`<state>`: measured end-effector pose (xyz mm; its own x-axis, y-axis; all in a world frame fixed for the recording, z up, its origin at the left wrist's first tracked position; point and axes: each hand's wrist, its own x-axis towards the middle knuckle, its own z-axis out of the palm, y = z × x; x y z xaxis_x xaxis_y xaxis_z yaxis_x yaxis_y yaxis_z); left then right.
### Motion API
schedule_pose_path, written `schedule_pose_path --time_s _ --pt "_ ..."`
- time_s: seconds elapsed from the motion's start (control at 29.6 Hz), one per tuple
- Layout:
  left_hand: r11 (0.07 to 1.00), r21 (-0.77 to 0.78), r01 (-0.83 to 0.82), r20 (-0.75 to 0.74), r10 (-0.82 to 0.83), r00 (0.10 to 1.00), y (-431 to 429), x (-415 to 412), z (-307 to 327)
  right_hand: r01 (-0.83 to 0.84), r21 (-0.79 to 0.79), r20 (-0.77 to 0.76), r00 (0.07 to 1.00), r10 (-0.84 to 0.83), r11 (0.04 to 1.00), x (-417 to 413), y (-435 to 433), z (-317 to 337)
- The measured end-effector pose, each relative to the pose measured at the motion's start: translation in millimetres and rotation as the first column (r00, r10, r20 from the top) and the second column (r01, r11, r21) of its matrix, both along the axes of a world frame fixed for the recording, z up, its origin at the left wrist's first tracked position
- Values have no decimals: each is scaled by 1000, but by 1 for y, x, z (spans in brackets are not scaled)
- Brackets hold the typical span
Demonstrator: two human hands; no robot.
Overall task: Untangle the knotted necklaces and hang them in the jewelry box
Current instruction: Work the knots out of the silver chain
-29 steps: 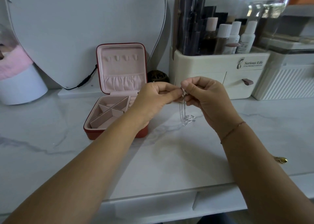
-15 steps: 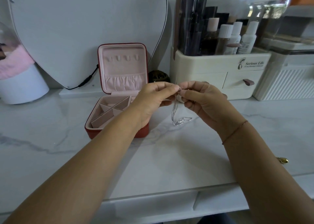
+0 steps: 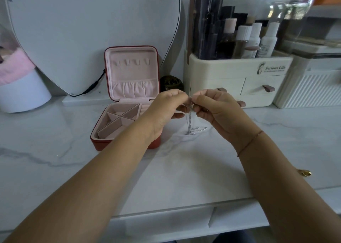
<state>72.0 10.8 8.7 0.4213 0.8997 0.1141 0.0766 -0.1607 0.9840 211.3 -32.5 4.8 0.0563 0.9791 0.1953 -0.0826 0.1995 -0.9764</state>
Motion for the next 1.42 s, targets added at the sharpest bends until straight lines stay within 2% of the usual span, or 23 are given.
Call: schedule_pose_path --time_s 0.17,0.27,0.41,0.54,0.68,0.81,0.88,1.01,1.15,1.25,1.42 --pt "997 40 -73 52 71 996 -4 7 -4 154 128 32 987 -159 980 -3 1 -1" --pt "996 59 -62 40 59 997 -8 11 -6 202 141 20 978 -207 969 -2 2 -1" --pt "995 37 -89 99 85 991 -7 12 -8 209 78 -24 978 -208 975 2 3 0" --pt "997 -41 -59 169 65 983 -7 13 -9 114 42 -91 990 -110 993 1 2 0" --pt "984 -175 33 316 24 949 -4 14 -4 177 -17 80 981 -175 984 3 4 -4" --pt "950 -271 155 520 9 854 2 2 7 329 -1 209 923 -322 944 8 6 -7" --pt "938 -306 163 598 56 800 6 -8 12 372 -9 211 908 -362 928 11 7 -7" --pt "922 -361 138 657 147 740 14 -21 18 423 -43 154 898 -413 905 16 8 -9" --pt "926 -364 98 618 161 770 14 -20 15 475 -68 102 878 -467 877 19 10 -13" --pt "935 -348 64 538 143 831 14 -16 12 459 -118 -89 878 -470 880 24 12 -12" --pt "931 -352 98 458 80 885 11 -13 9 299 -119 -472 822 -320 947 25 7 -5"
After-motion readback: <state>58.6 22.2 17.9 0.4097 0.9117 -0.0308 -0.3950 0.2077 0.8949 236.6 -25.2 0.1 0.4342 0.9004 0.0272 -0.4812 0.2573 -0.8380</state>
